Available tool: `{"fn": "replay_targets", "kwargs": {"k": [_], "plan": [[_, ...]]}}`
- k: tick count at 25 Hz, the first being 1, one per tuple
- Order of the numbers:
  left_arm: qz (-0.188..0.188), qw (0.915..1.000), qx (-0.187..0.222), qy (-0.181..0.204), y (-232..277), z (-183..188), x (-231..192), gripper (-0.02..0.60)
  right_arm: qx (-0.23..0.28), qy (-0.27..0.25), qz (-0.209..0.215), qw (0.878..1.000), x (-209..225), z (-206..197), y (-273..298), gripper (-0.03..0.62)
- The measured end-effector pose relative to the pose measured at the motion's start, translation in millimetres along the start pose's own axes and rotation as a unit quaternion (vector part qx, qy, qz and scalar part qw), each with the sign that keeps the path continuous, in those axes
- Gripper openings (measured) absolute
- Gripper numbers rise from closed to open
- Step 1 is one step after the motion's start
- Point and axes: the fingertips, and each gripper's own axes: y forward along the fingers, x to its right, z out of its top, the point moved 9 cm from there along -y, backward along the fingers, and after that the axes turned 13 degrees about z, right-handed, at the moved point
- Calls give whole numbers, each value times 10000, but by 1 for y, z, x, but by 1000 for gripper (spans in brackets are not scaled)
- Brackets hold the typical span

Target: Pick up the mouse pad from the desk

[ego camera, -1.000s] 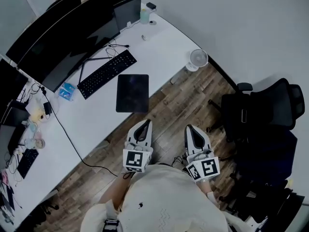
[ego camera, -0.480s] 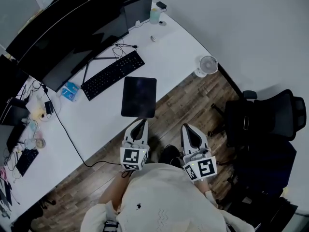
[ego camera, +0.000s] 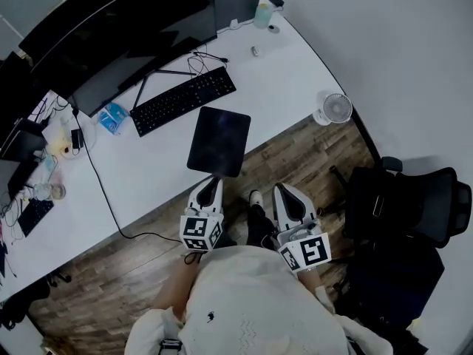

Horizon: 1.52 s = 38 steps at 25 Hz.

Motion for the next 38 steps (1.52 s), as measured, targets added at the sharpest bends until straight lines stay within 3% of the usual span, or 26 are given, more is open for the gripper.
{"fn": "replay_targets", "kwargs": {"k": [8,12,14,15,18,26,38], "plan": [[735,9928,-426,-840,20,-39,0,18,-218,-66,655,9976,46,5,17,2],[832,9845,-725,-1362,28,-63,0,26,-350,-37,880,9955,59,2,23,2],[819,9806,-901,-1534,34,-76,-1,63,-425,-48,1003,9940,63,0,28,2],[833,9788,-982,-1594,36,-83,-3,112,-467,-51,1063,9932,63,-2,30,2],[909,9742,-1160,-1710,43,-101,-7,121,-567,-71,1176,9914,65,-6,32,2],[825,9581,-1682,-2168,63,-144,-8,137,-983,74,966,9904,78,-23,15,2],[453,9448,-1805,-2697,111,-176,-16,198,-1452,223,502,9879,84,-40,-2,2]]}}
